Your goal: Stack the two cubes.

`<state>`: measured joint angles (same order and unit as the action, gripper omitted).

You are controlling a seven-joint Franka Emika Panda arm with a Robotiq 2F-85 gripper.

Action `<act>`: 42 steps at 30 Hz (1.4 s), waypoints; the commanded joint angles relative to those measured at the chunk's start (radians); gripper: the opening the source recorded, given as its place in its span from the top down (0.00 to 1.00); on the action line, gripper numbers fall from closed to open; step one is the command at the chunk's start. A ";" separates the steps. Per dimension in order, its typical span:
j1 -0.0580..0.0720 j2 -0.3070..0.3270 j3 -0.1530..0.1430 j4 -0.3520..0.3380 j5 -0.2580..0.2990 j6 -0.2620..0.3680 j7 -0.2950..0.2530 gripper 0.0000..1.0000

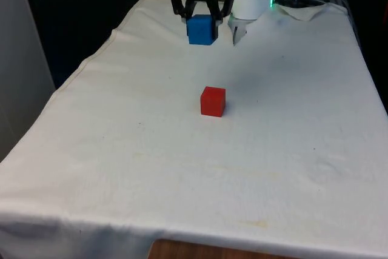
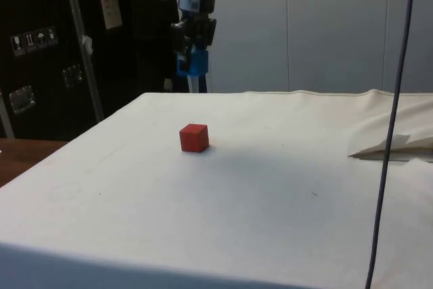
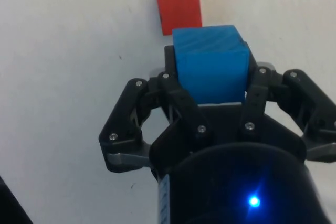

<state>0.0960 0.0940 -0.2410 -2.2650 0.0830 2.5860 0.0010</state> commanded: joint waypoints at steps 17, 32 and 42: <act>0.003 0.143 0.029 0.058 -0.010 0.037 0.042 0.99; 0.012 0.234 0.027 0.055 -0.012 0.146 0.068 0.99; 0.026 0.277 0.040 0.057 -0.018 0.181 0.095 0.99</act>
<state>0.1130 0.3610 -0.1940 -2.2090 0.0750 2.7560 0.0810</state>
